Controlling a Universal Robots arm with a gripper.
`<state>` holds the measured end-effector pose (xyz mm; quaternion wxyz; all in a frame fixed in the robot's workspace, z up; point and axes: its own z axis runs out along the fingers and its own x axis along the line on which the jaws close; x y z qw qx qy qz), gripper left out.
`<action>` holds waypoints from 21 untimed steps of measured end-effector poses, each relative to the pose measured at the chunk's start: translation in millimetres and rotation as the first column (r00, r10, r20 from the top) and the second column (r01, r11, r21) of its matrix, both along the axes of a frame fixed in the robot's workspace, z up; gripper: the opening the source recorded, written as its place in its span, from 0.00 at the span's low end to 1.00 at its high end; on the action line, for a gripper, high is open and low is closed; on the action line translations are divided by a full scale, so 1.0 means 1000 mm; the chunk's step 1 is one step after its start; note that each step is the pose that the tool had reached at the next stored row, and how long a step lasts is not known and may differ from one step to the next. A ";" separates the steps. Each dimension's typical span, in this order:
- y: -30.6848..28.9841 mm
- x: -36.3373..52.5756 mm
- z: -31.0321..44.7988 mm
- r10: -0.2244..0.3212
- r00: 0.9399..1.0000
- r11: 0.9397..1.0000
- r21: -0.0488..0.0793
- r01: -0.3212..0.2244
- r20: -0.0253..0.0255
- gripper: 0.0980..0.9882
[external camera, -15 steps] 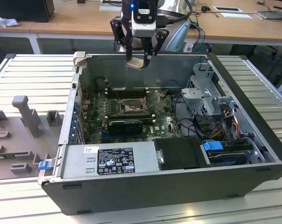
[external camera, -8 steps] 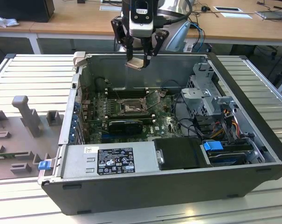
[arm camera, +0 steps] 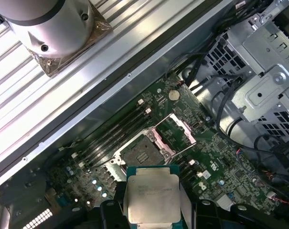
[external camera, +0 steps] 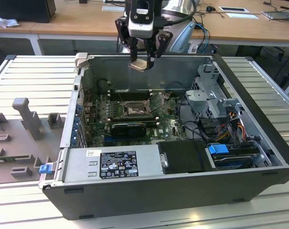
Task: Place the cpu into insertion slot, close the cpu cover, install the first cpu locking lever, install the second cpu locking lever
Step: 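Place the cpu into insertion slot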
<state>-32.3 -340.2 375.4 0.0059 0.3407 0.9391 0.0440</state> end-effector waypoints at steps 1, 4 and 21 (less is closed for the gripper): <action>0.0000 0.0000 0.0000 -0.005 1.000 1.000 0.000 0.005 0.000 0.48; 0.0000 0.0000 -0.0001 -0.023 1.000 1.000 0.000 0.023 0.000 0.48; 0.0000 0.0000 -0.0006 -0.120 0.993 0.993 0.000 0.120 0.000 0.48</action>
